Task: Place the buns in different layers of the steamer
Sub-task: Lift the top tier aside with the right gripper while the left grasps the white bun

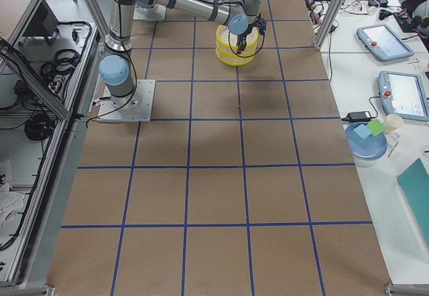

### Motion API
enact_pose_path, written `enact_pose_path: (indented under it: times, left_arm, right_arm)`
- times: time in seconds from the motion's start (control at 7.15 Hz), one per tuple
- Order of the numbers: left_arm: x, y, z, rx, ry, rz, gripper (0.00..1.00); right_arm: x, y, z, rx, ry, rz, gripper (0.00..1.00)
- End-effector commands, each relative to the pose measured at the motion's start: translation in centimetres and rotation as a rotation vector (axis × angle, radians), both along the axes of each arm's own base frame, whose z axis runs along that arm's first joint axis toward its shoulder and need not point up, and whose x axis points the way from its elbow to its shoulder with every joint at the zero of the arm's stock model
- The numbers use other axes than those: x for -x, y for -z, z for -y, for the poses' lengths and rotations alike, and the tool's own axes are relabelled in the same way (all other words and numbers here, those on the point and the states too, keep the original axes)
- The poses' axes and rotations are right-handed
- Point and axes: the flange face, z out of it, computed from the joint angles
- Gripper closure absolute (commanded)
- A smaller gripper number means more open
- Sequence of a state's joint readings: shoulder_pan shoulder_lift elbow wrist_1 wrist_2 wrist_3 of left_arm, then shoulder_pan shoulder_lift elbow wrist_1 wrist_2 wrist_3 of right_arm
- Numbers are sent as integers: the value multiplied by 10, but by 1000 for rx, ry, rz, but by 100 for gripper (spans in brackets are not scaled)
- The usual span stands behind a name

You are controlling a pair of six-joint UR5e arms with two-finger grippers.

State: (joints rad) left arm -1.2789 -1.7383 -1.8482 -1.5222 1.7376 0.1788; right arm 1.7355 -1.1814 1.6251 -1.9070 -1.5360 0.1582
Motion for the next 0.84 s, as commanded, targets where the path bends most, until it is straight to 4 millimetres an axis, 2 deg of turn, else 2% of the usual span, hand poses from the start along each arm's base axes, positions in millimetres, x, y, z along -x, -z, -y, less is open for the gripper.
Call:
enact_pose_path:
  times: [0.0,0.14,0.28,0.42,0.56,0.7]
  left_arm:
    - [-14,56,0,-70,-24,-17,0]
    - [-15,83,-5,-103,-28,-27,2]
    - [-15,96,-8,-116,-28,-28,4]
    - [-16,99,-10,-130,-20,-14,4]
    - [-26,96,-14,-143,-28,0,4]
    - [-41,96,-21,-180,-65,-18,4]
  right_arm:
    - [1,0,0,-1,2,-3,75]
    - [1,-1,1,1,0,-2,81]
    - [0,-6,0,9,2,2,86]
    - [0,-9,1,12,-6,3,92]
    - [1,-13,1,18,-3,4,97]
    - [5,-23,1,22,2,3,97]
